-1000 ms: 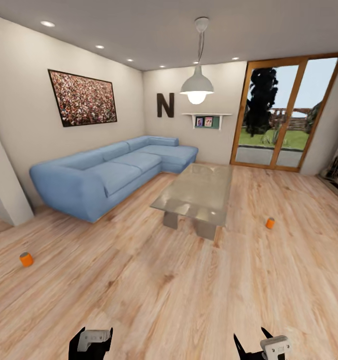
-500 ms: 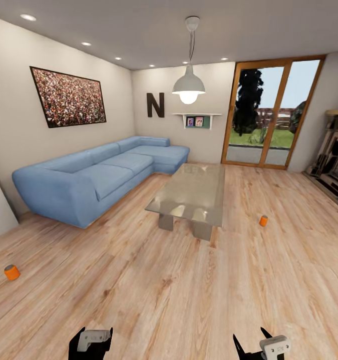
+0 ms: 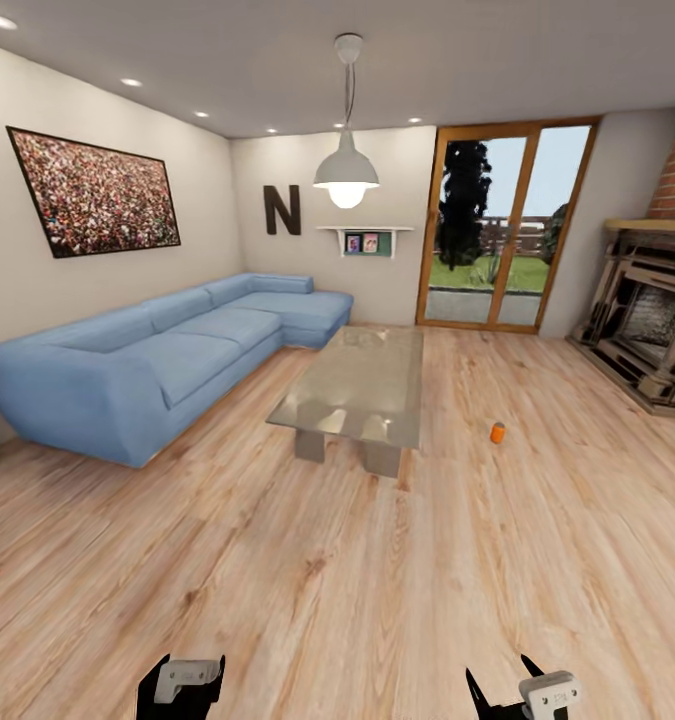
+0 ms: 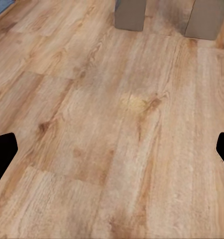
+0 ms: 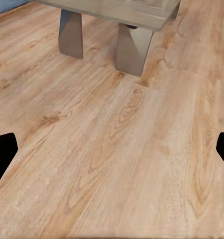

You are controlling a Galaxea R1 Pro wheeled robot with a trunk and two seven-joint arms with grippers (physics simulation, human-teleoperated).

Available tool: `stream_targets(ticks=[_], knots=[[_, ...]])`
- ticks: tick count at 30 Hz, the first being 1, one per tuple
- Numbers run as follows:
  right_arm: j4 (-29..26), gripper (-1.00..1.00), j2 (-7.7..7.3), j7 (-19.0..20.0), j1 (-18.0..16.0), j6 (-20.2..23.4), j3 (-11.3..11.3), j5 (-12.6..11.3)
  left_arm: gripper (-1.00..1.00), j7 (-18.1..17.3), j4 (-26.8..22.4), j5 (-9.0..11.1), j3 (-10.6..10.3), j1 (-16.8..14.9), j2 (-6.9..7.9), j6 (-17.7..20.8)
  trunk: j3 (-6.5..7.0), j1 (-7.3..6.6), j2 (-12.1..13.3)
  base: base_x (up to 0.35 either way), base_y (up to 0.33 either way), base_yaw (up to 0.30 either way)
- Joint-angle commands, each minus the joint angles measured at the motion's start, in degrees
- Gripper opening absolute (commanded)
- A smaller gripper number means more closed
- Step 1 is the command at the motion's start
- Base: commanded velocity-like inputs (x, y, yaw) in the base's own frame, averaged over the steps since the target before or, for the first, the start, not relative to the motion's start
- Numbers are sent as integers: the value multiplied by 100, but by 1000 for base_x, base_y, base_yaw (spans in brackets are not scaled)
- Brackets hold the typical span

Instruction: Put the three can of soda from the living room inside the tash can in the kitchen.

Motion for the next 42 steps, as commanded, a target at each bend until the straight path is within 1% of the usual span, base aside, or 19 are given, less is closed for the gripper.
stream_targets(ticks=[1,7,8,9,13,16,21,25,34,42], knots=[[0,100,0,0,0,0,-1,-1,100,0,0,-1,0,0,0,0,1,0,0,0,0,-247],[-5,100,0,0,3,-6,-51,-3,100,0,1,-9,0,0,0,0,8,0,0,0,0,-249],[-6,100,0,2,4,-7,-88,-3,100,0,2,-10,0,0,0,0,8,0,0,0,0,-248],[-9,100,0,14,5,-11,-301,-3,100,0,-1,-13,0,0,0,0,9,0,0,0,0,-148],[-15,100,4,23,3,-10,-451,-6,100,0,-1,-14,0,0,0,0,9,0,0,0,0,-84],[-21,100,7,19,1,-8,-495,-6,100,0,-1,-15,0,0,0,0,9,0,0,0,0,-30],[-32,100,15,26,0,-12,-500,-4,100,0,-1,-15,0,0,0,0,9,0,0,0,0,-10],[-28,100,55,18,0,-8,-489,-2,100,0,0,-10,0,0,0,0,9,0,0,0,0,-37],[-19,100,99,10,0,-4,-514,-16,100,0,-1,-11,0,0,0,0,9,0,0,0,0,-185],[-18,100,98,20,0,-1,-523,-213,100,0,-3,-7,0,0,0,0,9,0,0,0,0,-241]])
